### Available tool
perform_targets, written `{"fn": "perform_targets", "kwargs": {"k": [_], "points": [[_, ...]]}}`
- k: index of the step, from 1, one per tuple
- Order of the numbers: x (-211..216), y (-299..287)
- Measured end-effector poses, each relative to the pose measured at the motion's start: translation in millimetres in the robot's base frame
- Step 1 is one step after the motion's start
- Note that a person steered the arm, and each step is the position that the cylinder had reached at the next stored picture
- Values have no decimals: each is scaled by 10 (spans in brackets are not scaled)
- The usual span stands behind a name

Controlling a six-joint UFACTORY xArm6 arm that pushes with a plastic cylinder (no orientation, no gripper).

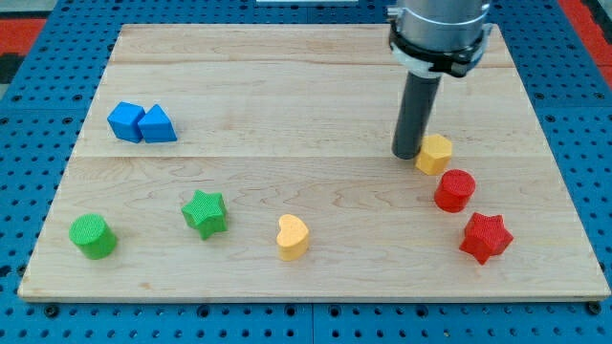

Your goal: Move the heart on top of the hexagon

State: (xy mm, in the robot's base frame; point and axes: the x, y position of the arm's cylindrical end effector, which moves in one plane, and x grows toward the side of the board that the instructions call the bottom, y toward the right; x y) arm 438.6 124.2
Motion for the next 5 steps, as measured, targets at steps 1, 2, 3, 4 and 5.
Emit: {"fn": "perform_targets", "kwargs": {"k": [1,2,3,4,5], "points": [[0,176],[-5,-202],[529,-616],[1328,-645],[1712,-1161]]}}
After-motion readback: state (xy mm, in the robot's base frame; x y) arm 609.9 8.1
